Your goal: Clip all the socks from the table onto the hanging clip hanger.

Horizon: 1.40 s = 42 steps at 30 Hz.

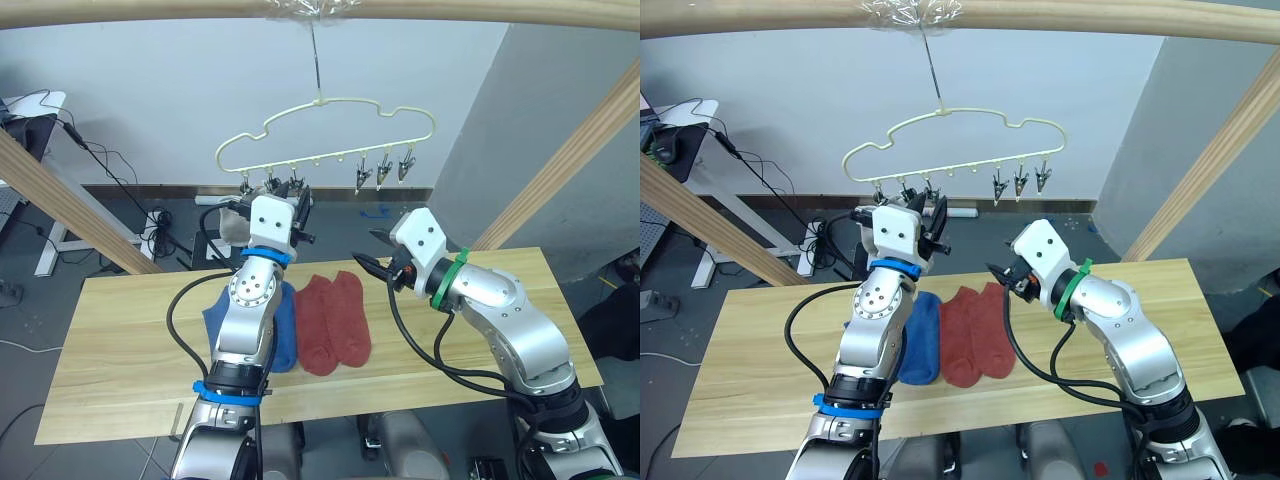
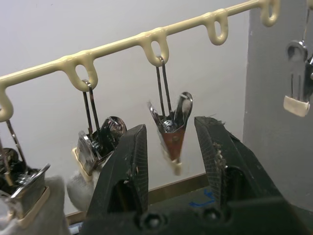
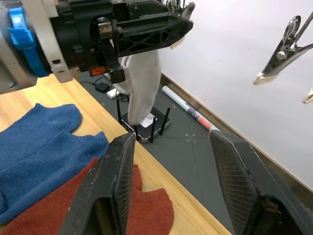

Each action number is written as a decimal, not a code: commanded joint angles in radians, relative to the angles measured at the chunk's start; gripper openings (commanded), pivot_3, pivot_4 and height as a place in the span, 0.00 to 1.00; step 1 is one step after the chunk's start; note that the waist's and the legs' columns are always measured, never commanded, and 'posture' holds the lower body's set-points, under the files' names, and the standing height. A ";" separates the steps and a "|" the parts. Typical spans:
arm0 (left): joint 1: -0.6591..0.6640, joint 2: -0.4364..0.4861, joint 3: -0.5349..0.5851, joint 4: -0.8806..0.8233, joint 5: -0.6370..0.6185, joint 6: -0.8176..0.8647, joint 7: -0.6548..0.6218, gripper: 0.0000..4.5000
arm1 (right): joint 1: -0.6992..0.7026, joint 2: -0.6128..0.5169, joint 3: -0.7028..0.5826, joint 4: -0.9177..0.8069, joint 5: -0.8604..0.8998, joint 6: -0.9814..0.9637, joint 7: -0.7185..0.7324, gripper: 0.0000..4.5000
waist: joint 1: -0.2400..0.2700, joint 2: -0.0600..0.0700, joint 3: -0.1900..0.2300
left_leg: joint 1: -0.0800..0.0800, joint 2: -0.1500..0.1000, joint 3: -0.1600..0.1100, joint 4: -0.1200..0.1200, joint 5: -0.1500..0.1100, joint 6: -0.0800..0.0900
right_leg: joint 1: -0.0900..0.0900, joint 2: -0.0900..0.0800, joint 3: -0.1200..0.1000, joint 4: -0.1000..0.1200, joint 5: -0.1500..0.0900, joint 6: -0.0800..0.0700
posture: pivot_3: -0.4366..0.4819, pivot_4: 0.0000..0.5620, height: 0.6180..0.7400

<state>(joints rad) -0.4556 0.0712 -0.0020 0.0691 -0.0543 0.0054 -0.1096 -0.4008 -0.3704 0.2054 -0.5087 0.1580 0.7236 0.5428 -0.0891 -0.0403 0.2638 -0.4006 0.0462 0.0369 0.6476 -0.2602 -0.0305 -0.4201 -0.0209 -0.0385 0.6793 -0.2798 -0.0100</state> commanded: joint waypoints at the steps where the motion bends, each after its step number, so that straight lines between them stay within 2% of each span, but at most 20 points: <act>1: -0.028 -0.015 0.009 -0.011 0.004 -0.031 0.022 0.38 | -0.004 0.001 -0.027 -0.038 0.033 -0.035 0.013 0.55 | 0.000 0.000 0.000 | 0.000 0.000 0.000 0.000 0.000 0.000 | 0.000 0.000 0.000 0.000 0.000 0.000 | 0.21 0.51 1.00; 17: -0.053 -0.042 0.008 -0.003 0.023 -0.032 0.065 0.38 | -0.003 -0.016 -0.022 -0.031 0.078 -0.095 0.034 0.55 | 0.000 0.000 0.000 | 0.000 0.000 0.000 0.000 0.000 0.000 | 0.000 0.000 0.000 0.000 0.000 0.000 | 0.21 0.50 1.00; 20: -0.053 -0.042 0.009 -0.005 0.020 -0.035 0.062 0.26 | -0.001 -0.019 -0.020 -0.031 0.080 -0.096 0.033 0.55 | 0.000 0.000 0.000 | 0.000 0.000 0.000 0.000 0.000 0.000 | 0.000 0.000 0.000 0.000 0.000 0.000 | 0.21 0.50 1.00; 23: -0.052 -0.041 0.009 -0.010 0.017 -0.035 0.057 0.09 | 0.005 -0.017 -0.011 -0.023 0.073 -0.105 0.030 0.55 | 0.000 0.000 0.000 | 0.000 0.000 0.000 0.000 0.000 0.000 | 0.000 0.000 0.000 0.000 0.000 0.000 | 0.21 0.51 1.00; 25: -0.051 -0.041 0.009 -0.013 0.015 -0.033 0.054 0.05 | 0.013 -0.016 0.000 -0.015 0.060 -0.117 0.024 0.55 | 0.000 0.000 0.000 | 0.000 0.000 0.000 0.000 0.000 0.000 | 0.000 0.000 0.000 0.000 0.000 0.000 | 0.21 0.51 1.00; 28: -0.055 -0.033 0.014 -0.018 0.009 -0.026 0.047 0.05 | 0.033 0.005 0.032 0.042 0.013 -0.148 -0.017 0.55 | 0.000 0.000 0.000 | 0.000 0.000 0.000 0.000 0.000 0.000 | 0.000 0.000 0.000 0.000 0.000 0.000 | 0.22 0.51 1.00; 31: -0.060 -0.010 0.018 -0.029 -0.012 -0.013 0.010 0.05 | 0.047 0.049 0.074 0.136 -0.036 -0.188 -0.064 0.69 | -0.001 0.000 0.000 | 0.000 0.000 0.000 0.000 0.000 0.000 | 0.000 0.000 0.000 0.000 0.000 0.000 | 0.23 0.51 1.00; 35: -0.065 0.034 0.033 -0.059 -0.094 0.048 -0.087 0.05 | 0.026 0.150 0.145 0.399 -0.160 -0.269 -0.189 1.00 | -0.002 0.000 0.000 | 0.001 0.001 0.001 0.000 0.000 0.000 | 0.000 0.000 0.000 0.001 0.000 0.000 | 0.24 0.51 1.00; 42: -0.090 0.095 0.068 -0.079 -0.185 0.148 -0.178 0.05 | -0.027 0.299 0.120 0.797 -0.225 -0.430 -0.316 1.00 | 0.005 0.001 0.001 | 0.000 0.000 0.001 0.000 0.002 -0.004 | 0.000 0.000 0.001 0.000 0.000 0.000 | 0.29 0.51 1.00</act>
<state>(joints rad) -0.5270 0.1602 0.0568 0.0379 -0.2096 0.1380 -0.2631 -0.4197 -0.0897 0.3424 0.2471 -0.0603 0.3410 0.2493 -0.0843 -0.0398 0.2643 -0.4005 0.0466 0.0382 0.6478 -0.2578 -0.0344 -0.4201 -0.0213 -0.0378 0.6792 -0.2797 -0.0101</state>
